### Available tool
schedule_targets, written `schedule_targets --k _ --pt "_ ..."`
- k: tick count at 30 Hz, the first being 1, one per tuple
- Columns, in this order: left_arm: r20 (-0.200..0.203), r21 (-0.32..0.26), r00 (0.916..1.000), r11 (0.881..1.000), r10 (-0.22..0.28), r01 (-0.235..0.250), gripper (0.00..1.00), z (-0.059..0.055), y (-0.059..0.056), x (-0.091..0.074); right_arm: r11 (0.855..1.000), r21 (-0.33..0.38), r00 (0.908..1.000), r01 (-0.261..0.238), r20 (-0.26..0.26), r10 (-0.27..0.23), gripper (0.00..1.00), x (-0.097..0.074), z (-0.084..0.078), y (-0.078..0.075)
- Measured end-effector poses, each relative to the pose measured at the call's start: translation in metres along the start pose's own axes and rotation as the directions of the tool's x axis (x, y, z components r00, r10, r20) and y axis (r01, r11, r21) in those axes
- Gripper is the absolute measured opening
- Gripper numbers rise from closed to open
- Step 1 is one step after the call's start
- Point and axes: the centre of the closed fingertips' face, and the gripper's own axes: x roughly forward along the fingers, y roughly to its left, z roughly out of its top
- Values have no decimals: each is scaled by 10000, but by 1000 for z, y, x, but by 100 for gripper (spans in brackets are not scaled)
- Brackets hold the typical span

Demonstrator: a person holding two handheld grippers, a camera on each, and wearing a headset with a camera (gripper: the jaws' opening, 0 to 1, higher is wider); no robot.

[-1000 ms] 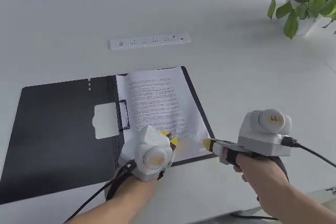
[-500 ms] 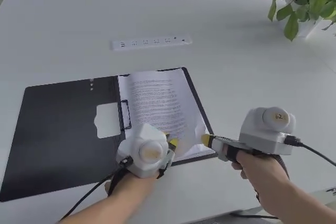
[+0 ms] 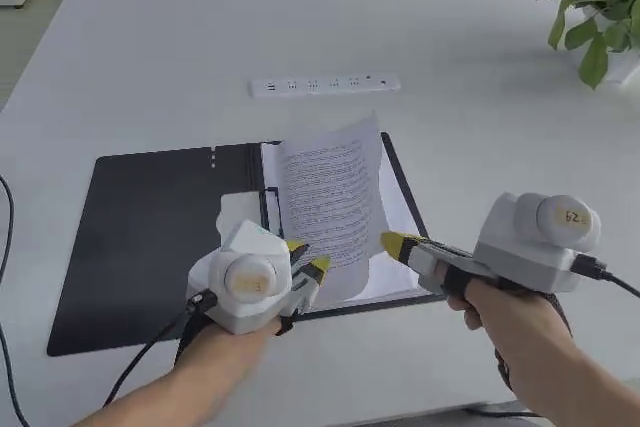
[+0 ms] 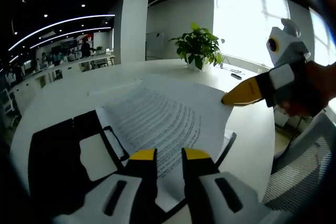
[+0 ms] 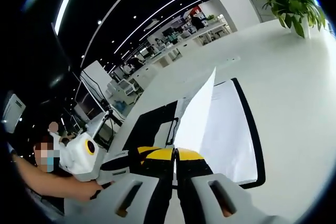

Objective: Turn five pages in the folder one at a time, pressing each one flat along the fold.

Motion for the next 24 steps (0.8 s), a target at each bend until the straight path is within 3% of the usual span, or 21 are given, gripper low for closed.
schedule_targets --k 4,7,15,24 --pt "408 -199 9988 9994 283 -275 16 14 13 -24 9979 -274 9982 -588 87 591 0 8 3 28" --pt "533 -194 9975 9988 459 -449 15 17 23 -43 9941 -446 9950 -992 74 996 0 14 3 49" --pt "860 -589 9866 9892 1389 -1341 16 15 60 -94 9773 -875 9811 -1929 -334 1907 0 39 -7 98" --pt "915 -997 9695 9708 2273 -2182 15 2 93 -144 9546 -1263 9586 -2699 -1288 2540 0 73 -38 143"
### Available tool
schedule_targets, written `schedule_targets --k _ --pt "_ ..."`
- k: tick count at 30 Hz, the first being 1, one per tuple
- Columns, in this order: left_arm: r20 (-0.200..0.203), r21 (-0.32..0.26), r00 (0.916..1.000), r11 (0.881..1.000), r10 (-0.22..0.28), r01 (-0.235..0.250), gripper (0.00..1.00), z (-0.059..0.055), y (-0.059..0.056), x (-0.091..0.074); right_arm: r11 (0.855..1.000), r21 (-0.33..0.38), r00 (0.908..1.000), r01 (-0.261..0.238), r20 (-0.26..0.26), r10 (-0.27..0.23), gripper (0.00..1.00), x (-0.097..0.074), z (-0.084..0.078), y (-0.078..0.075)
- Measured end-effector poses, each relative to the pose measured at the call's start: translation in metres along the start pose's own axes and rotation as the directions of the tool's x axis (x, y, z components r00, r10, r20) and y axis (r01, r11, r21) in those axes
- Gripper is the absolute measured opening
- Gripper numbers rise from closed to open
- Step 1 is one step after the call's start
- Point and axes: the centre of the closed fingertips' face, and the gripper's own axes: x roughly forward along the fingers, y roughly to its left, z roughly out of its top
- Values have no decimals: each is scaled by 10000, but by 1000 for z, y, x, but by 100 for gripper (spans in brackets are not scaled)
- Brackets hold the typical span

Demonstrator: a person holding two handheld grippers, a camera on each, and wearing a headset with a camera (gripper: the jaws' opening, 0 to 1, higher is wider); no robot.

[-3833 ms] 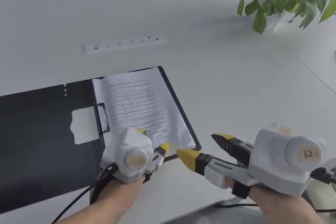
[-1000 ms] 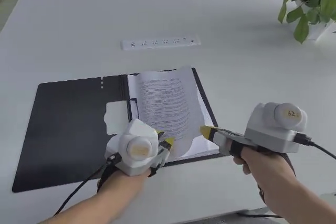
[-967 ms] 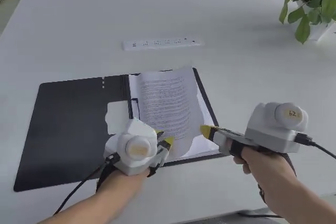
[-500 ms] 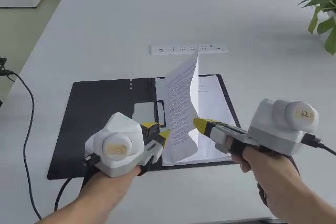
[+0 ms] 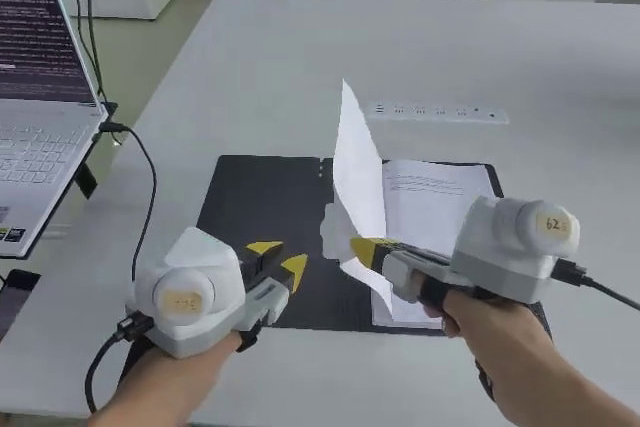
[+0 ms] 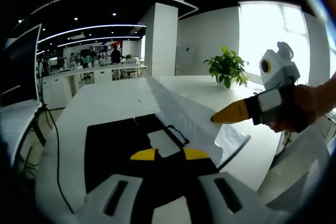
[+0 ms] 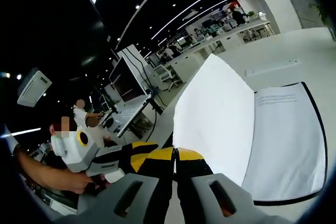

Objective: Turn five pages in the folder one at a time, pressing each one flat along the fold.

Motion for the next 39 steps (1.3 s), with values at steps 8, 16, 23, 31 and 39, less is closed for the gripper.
schedule_targets --k 8,16,23,31,39 --pt "-129 -65 9985 9985 536 -537 15 -10 24 -22 9997 -172 9972 -144 -739 131 0 34 -23 8" --pt "-180 -88 9970 9971 750 -752 15 -14 32 -30 9999 -129 9895 35 -1444 -53 0 54 -49 0" --pt "-270 -141 9967 9970 761 -765 14 -19 34 -32 9998 6 9781 198 -2072 -192 0 69 -71 -9" --pt "-475 -119 9961 9971 741 -748 14 -28 33 -34 9995 57 9608 323 -2756 -294 0 86 -96 -14" --pt "-602 -126 9954 9971 745 -754 14 -35 33 -36 9986 259 9526 468 -3019 -368 1 90 -109 -18"
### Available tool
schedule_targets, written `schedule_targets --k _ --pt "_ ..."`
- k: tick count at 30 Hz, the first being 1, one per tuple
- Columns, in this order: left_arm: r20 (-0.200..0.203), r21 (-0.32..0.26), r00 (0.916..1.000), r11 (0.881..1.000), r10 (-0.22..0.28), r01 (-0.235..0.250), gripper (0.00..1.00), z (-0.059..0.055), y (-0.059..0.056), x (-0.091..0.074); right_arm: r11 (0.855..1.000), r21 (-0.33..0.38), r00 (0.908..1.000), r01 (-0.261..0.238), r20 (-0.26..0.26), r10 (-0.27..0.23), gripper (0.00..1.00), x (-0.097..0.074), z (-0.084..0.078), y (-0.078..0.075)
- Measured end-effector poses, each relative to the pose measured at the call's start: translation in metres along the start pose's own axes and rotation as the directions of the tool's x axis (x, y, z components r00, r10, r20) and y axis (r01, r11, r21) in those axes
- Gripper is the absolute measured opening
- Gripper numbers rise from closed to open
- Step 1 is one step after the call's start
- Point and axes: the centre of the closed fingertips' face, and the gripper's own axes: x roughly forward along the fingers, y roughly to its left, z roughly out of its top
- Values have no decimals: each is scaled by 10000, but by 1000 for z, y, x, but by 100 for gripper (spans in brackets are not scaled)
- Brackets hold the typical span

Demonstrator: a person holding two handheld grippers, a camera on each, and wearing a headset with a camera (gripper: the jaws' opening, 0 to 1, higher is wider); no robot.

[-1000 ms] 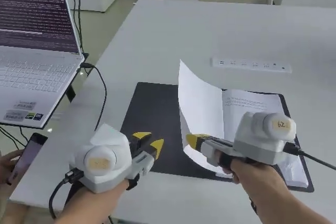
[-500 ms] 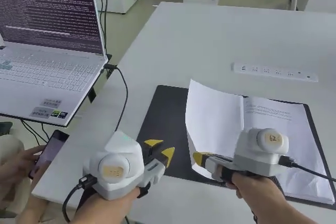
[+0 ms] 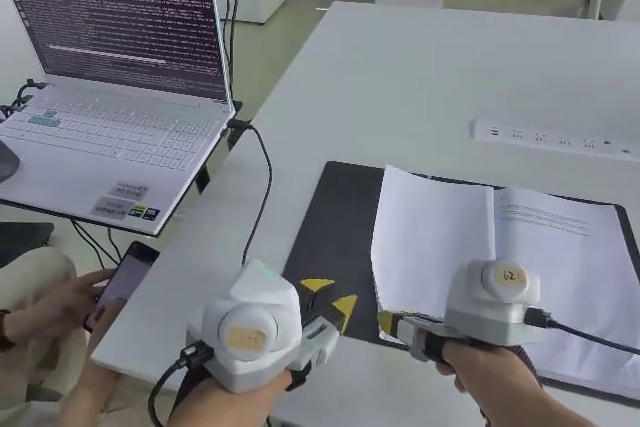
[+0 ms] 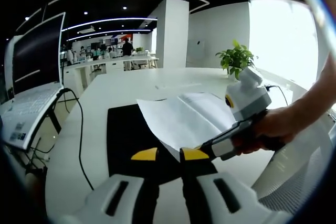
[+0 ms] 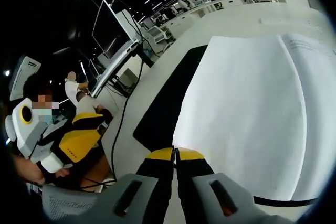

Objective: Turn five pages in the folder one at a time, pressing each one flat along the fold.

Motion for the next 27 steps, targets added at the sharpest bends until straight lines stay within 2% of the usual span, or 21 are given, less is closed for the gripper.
schedule_targets --k 4,7,13,16,21,22,27 --pt "-97 30 9999 10000 27 -27 13 -5 2 2 9989 437 9998 -190 47 188 15 -2 -4 4" --pt "-186 123 9998 9999 -20 23 13 -7 2 7 9997 161 9996 -169 207 165 8 -10 -2 2" --pt "-509 459 9980 9982 -365 388 13 -14 -5 26 9974 664 9966 -261 800 207 9 -31 13 -9" --pt "-748 652 9947 9950 -709 758 12 -19 -14 39 9965 803 9931 -233 1161 139 8 -42 21 -18" --pt "-1263 973 9850 9867 -1173 1300 11 -30 -28 66 9908 1348 9842 -61 1760 -179 6 -62 36 -46" --pt "-1515 994 9812 9858 -1194 1354 11 -35 -29 70 9899 1420 9831 28 1809 -287 6 -64 38 -51" --pt "-1805 681 9780 9906 -1048 1187 11 -48 -27 89 9831 1821 9760 173 2103 -562 5 -78 48 -74"
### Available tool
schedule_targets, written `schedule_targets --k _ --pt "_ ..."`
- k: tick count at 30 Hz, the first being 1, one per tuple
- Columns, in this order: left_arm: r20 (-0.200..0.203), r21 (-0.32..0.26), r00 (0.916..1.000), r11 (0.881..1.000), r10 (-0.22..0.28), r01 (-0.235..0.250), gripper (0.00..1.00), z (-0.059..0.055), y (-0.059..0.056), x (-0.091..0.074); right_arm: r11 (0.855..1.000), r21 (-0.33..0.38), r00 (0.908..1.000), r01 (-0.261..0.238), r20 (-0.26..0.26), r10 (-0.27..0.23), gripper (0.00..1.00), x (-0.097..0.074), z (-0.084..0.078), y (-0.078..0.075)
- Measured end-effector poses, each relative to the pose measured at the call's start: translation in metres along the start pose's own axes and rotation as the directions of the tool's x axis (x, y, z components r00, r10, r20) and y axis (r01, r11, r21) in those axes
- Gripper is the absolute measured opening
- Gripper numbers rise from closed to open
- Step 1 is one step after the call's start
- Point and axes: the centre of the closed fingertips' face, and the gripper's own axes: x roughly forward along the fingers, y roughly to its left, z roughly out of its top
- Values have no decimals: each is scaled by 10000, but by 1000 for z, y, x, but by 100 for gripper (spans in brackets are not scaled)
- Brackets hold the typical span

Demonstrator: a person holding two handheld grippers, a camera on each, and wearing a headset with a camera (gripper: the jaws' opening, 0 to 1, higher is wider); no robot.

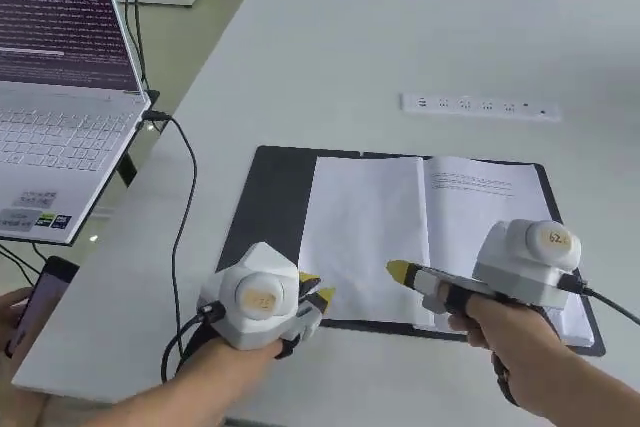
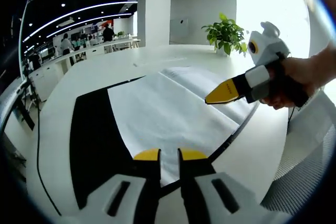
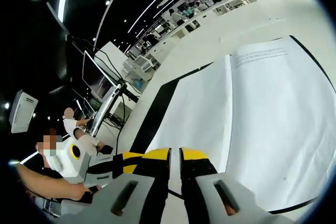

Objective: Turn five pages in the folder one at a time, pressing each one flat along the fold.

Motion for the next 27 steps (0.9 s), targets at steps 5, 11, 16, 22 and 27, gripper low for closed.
schedule_targets --k 5,11,16,22,27 --pt "-491 -244 9986 9995 175 -187 9 -16 4 10 9996 261 9998 69 166 -73 4 -2 13 -13" --pt "-368 -489 9978 9972 545 -563 0 -18 13 9 9989 469 9996 20 281 -33 4 2 27 -17" --pt "-317 -329 9976 9975 610 -620 0 -19 14 10 9988 476 9994 -108 321 93 4 7 36 -12" --pt "-224 -396 9975 9969 675 -683 0 -18 14 9 9969 763 9994 -205 301 182 0 16 48 -16" --pt "-266 -424 9970 9963 732 -743 0 -19 15 10 9888 1474 9994 -237 287 197 0 25 62 -29"
